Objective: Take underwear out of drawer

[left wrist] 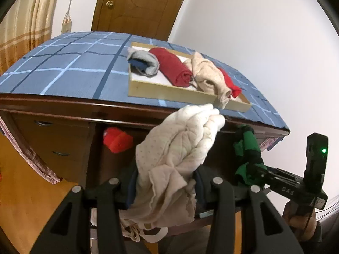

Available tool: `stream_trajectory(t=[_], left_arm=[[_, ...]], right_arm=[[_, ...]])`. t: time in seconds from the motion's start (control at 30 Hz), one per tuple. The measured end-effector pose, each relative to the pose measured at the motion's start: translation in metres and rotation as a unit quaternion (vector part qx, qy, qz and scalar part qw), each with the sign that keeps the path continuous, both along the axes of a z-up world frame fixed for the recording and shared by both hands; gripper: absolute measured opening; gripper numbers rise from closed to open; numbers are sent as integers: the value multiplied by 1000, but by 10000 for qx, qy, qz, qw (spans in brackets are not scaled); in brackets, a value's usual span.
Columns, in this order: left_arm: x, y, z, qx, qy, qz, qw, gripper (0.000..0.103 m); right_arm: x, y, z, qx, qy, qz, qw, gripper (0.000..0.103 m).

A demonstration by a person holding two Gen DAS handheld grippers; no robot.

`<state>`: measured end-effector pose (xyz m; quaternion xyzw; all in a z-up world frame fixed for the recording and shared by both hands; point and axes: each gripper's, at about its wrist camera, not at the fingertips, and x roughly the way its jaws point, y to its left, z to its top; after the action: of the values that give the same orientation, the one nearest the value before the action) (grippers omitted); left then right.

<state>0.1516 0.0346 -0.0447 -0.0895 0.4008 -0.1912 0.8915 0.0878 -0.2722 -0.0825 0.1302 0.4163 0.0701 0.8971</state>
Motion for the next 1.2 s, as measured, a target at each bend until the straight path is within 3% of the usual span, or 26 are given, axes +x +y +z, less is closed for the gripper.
stream_trajectory(t=[0.63,1.2], left_arm=[[12,-12,43,-151,-535,53,9984,44],[70,-47,87,-231,-1031,270,9940,44]], right_arm=[[5,10,71,-324,-982,186,9945,35],[66,11,118,-826,-1569,251,9838,35]])
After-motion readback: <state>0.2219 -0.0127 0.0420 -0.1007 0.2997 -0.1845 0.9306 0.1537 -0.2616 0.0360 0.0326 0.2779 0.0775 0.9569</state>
